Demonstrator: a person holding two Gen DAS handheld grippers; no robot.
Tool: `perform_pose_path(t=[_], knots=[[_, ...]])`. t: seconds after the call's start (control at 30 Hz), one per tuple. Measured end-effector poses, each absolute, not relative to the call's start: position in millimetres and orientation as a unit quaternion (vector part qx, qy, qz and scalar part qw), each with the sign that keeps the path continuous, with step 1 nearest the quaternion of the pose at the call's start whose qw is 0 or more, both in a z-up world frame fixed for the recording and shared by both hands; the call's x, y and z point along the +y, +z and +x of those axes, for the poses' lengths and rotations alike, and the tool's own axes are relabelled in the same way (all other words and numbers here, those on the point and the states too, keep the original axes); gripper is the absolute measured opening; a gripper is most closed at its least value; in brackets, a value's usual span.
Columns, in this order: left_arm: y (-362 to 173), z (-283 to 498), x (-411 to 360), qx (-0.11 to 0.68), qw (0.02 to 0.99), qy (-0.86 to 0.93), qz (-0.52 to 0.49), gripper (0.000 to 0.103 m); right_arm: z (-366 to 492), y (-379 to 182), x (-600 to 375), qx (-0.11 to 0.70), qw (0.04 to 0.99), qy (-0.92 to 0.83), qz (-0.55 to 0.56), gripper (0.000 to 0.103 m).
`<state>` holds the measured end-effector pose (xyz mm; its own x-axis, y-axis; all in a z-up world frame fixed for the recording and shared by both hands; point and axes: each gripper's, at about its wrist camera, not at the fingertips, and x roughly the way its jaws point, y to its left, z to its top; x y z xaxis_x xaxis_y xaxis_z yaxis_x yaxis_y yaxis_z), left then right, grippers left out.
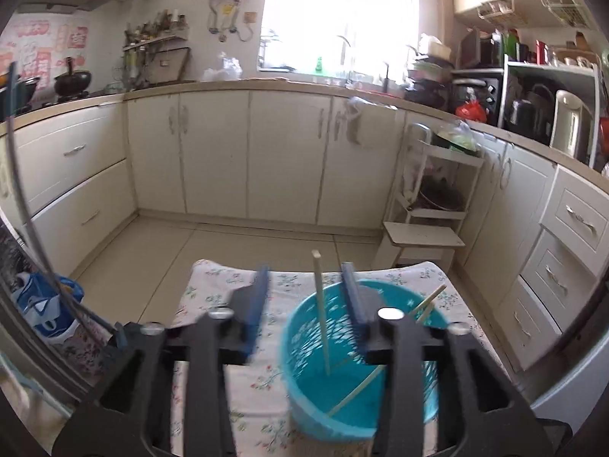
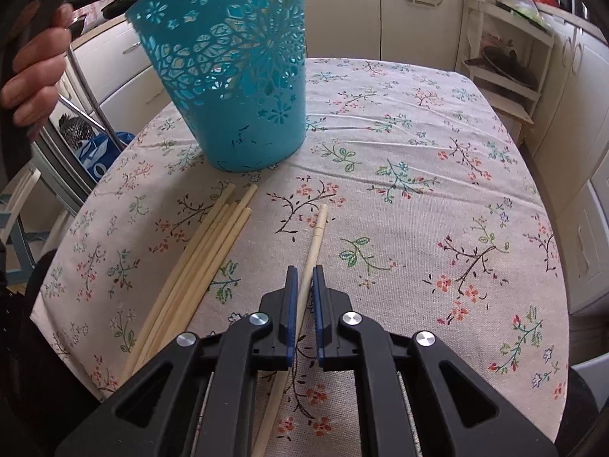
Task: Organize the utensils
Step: 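Lift the chopstick into the teal basket and open the left gripper while the right gripper holds its chopstick, then carry the chopstick over the teal basket and open the right gripper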
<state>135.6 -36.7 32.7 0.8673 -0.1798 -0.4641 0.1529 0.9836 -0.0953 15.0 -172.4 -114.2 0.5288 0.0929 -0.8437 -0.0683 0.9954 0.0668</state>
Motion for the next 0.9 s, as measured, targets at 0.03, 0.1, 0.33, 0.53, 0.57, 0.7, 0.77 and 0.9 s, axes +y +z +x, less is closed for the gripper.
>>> perform_pose_path(t=[0.03, 0.1, 0.33, 0.53, 0.57, 0.7, 0.77, 0.9], knots=[[33.3, 126.8, -27.1, 0.236, 0.968, -0.074, -0.035, 0.060, 14.6, -114.2, -173.5, 0.483, 0.874, 0.045, 0.017, 0.007], [28.6, 106.3, -6.6, 0.229, 0.971, -0.053, -0.052, 0.074, 13.5, -113.1, -178.6, 0.485, 0.873, 0.042, 0.037, 0.006], [-44.7, 83.9, 49.8, 0.313, 0.944, 0.002, -0.108, 0.084, 6.4, -67.2, -207.5, 0.416, 0.887, 0.092, 0.178, 0.006], [-76.7, 74.0, 50.6, 0.358, 0.925, -0.004, -0.125, 0.084, 18.4, 5.0, -212.7, 0.313, 0.914, 0.122, 0.229, 0.006], [-76.7, 71.7, 48.3, 0.359, 0.925, -0.010, -0.122, 0.084, 22.9, 16.2, -211.6, 0.295, 0.918, 0.128, 0.232, 0.006], [-72.1, 66.6, 43.9, 0.362, 0.924, -0.023, -0.123, 0.084, 50.0, 58.4, -203.5, 0.216, 0.939, 0.127, 0.236, 0.006], [-67.9, 65.4, 40.1, 0.364, 0.923, -0.028, -0.126, 0.084, 65.4, 77.8, -193.6, 0.163, 0.955, 0.114, 0.221, 0.006], [-63.2, 58.5, 39.1, 0.364, 0.921, -0.034, -0.132, 0.084, 97.7, 93.2, -179.3, 0.091, 0.975, 0.064, 0.192, 0.006]])
